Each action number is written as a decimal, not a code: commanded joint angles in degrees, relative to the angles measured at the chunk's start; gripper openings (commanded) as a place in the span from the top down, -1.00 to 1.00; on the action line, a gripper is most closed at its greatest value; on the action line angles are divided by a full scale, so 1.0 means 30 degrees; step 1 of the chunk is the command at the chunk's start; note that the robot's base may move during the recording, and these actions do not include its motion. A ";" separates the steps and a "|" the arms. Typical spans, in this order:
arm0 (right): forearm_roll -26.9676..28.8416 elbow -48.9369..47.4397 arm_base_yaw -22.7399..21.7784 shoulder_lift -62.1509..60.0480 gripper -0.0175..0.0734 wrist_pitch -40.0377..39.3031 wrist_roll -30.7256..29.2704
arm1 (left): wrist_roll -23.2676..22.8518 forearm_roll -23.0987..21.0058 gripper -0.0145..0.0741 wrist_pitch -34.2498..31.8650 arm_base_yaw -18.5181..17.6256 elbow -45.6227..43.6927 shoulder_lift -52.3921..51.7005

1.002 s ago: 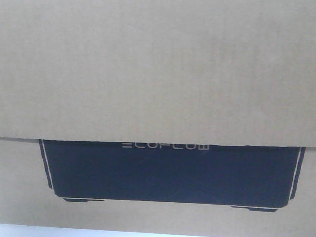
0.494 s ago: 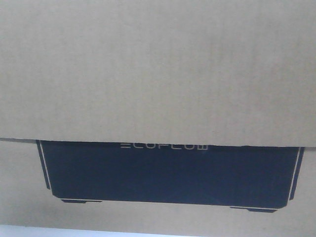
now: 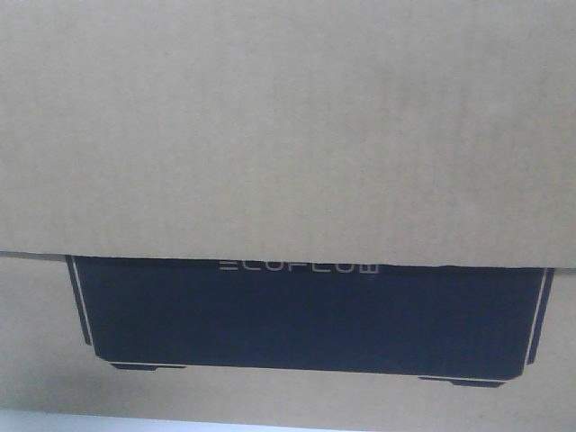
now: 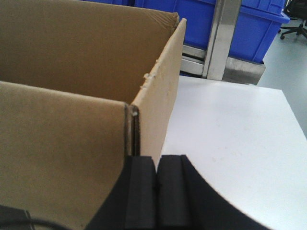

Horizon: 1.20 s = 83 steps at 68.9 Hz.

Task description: Grab box from left shelf to table start

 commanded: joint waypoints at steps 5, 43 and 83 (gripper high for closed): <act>-0.0180 0.0679 -0.0741 0.0060 0.49 -0.4801 0.0338 | 0.0066 -0.0130 0.90 -0.1763 0.0013 -0.0084 -0.0362; -0.0225 0.8210 -0.2884 -0.0104 0.49 -1.2537 0.2158 | 0.0066 -0.0130 0.90 -0.1763 0.0013 -0.0084 -0.0362; -0.0222 0.8210 -0.2867 -0.0104 0.49 -1.2537 0.2158 | 0.0066 -0.0130 0.90 -0.1763 0.0013 -0.0084 -0.0332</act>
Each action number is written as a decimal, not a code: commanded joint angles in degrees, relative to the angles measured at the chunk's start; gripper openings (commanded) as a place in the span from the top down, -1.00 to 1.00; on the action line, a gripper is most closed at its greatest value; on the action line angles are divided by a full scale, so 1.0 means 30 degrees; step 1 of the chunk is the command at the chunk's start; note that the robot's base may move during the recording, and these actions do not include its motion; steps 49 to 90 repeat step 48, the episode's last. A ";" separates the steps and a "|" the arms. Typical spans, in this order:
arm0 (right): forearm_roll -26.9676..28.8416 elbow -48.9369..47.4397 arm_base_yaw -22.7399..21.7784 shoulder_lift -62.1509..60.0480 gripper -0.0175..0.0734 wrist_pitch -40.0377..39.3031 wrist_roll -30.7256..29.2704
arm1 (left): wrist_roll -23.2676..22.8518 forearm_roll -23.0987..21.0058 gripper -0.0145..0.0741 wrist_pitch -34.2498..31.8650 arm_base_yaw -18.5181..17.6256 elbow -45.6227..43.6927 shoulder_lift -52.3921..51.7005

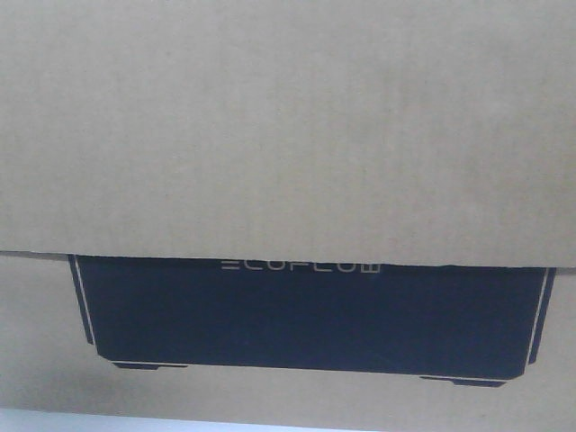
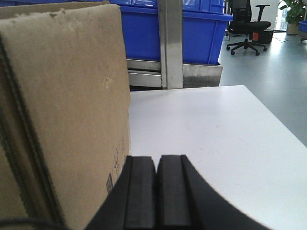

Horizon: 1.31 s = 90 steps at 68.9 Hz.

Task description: Grab box from left shelf to table start

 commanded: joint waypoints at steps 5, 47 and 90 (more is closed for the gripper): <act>-0.0222 0.0104 -0.0120 -0.0104 0.49 -0.1753 -0.0061 | 0.0066 -0.0130 0.90 -0.1763 0.0013 -0.0084 -0.0332; -0.0222 0.0104 -0.0120 -0.0104 0.49 -0.1753 -0.0061 | 0.0066 -0.0130 0.90 -0.1763 0.0013 -0.0084 -0.0332; -0.0222 0.0104 -0.0120 -0.0104 0.49 -0.1753 -0.0061 | 0.0066 -0.0130 0.90 -0.1763 0.0013 -0.0084 -0.0332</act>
